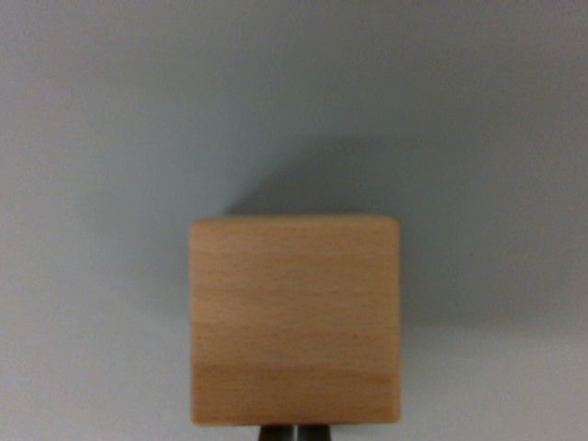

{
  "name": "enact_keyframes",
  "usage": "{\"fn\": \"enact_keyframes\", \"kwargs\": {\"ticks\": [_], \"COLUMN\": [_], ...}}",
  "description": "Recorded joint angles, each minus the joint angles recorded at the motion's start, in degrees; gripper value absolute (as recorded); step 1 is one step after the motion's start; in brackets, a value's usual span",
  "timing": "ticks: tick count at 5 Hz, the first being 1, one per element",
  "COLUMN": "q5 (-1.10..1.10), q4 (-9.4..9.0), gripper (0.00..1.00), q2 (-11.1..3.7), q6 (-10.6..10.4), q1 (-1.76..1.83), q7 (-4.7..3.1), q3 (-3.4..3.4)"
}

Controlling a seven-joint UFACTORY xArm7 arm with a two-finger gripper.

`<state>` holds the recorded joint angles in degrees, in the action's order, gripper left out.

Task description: Push wooden cube

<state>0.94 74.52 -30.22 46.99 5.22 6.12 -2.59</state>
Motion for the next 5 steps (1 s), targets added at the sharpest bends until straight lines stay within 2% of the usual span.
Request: {"fn": "enact_keyframes", "kwargs": {"ticks": [1,2,5], "q5": [0.00,0.04,0.06], "q4": [0.00,1.19,1.89], "gripper": [1.00,1.00,1.00], "q2": [0.00,-0.77,-1.22], "q6": [0.0,0.4,0.7], "q1": [0.00,-0.03,-0.05], "q7": [0.00,-0.06,-0.10], "q3": [0.00,0.04,0.07]}}
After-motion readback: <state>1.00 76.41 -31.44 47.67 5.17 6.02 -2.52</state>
